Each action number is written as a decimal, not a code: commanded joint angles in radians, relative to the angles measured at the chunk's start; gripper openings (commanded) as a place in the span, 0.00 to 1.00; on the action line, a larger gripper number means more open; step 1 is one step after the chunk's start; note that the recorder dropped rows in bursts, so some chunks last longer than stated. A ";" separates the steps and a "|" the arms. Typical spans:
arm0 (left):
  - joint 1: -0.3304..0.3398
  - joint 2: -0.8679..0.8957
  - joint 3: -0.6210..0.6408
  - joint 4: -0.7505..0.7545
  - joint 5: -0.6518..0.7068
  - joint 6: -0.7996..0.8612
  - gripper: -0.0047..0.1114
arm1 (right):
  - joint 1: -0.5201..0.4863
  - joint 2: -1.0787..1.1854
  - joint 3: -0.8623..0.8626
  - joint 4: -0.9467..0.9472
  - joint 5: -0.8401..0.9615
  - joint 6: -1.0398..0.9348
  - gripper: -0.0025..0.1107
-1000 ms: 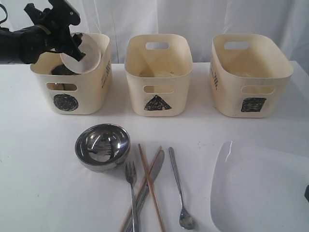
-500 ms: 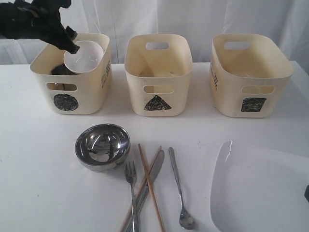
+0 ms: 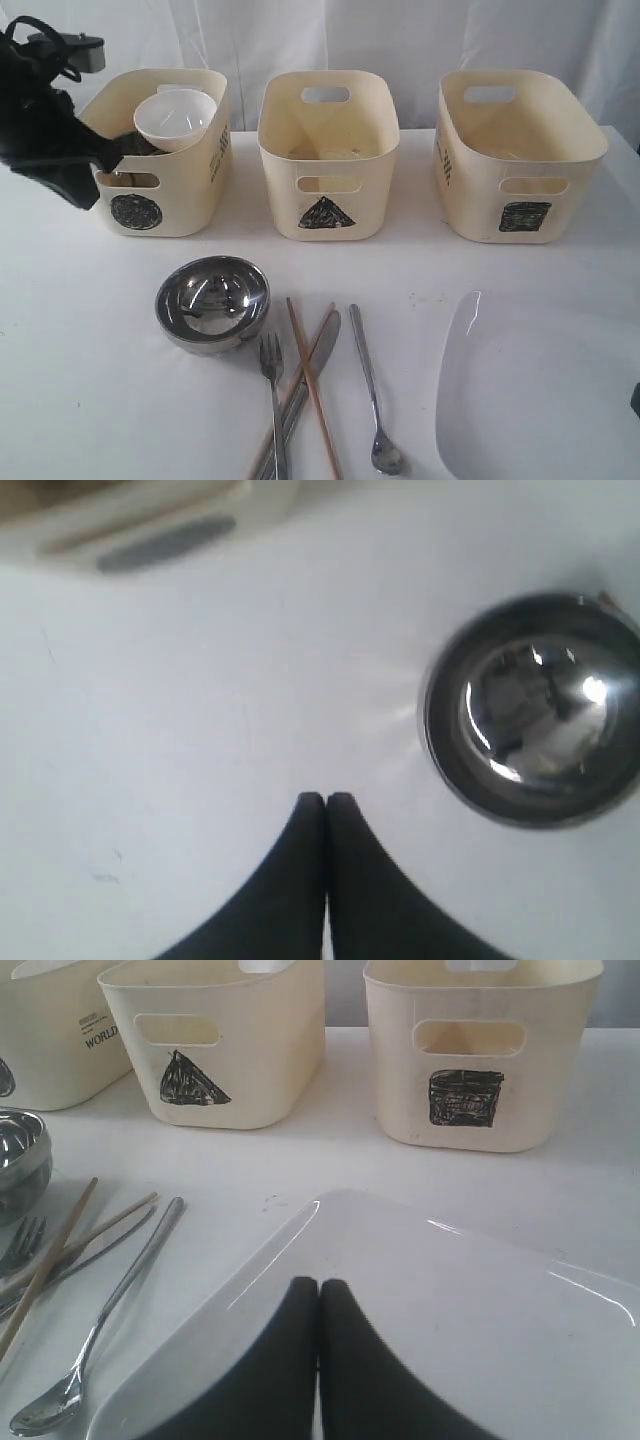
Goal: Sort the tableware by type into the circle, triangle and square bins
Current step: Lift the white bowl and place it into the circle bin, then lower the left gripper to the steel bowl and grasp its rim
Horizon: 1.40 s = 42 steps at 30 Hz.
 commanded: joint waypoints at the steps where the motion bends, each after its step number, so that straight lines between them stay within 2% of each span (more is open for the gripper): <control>1: -0.003 -0.123 0.088 0.007 0.021 -0.115 0.04 | 0.003 -0.006 0.001 -0.001 -0.013 0.002 0.02; 4: -0.003 -0.215 0.146 0.000 -0.004 -0.169 0.04 | 0.003 -0.006 0.001 -0.001 -0.013 0.002 0.02; 11: -0.003 -0.335 0.279 -0.095 -0.076 -0.161 0.04 | 0.003 -0.006 0.001 -0.001 -0.013 0.002 0.02; 14: -0.003 -0.330 0.285 -0.048 -0.115 -0.161 0.04 | 0.003 -0.006 0.001 -0.001 -0.013 0.002 0.02; 17: -0.003 -0.330 0.285 0.066 -0.215 -0.161 0.04 | 0.003 -0.006 0.001 -0.001 -0.013 0.002 0.02; 19: -0.003 -0.330 0.285 0.064 -0.222 -0.184 0.04 | 0.003 -0.006 0.001 -0.001 -0.013 0.002 0.02; 21: -0.003 -0.322 0.285 -0.009 -0.200 -0.191 0.04 | 0.003 -0.006 0.001 -0.001 -0.013 0.002 0.02; 23: -0.003 -0.307 0.297 -0.156 -0.159 -0.161 0.04 | 0.003 -0.006 0.001 -0.001 -0.013 0.002 0.02; 26: -0.013 -0.266 0.366 -0.371 -0.161 -0.015 0.04 | 0.003 -0.006 0.001 -0.001 -0.013 0.002 0.02; 29: -0.059 -0.216 0.455 -0.490 -0.208 0.105 0.04 | 0.003 -0.006 0.001 -0.001 -0.013 0.002 0.02; 32: -0.084 -0.177 0.497 -0.473 -0.233 0.116 0.04 | 0.003 -0.006 0.001 -0.001 -0.013 0.002 0.02; 38: -0.084 -0.173 0.504 -0.363 -0.318 0.116 0.04 | 0.003 -0.006 0.001 -0.001 -0.013 0.002 0.02; 40: -0.084 -0.171 0.504 -0.312 -0.353 0.116 0.09 | 0.003 -0.006 0.001 -0.001 -0.013 0.002 0.02; 42: -0.084 -0.159 0.504 -0.277 -0.396 0.116 0.19 | 0.003 -0.006 0.001 -0.001 -0.013 0.002 0.02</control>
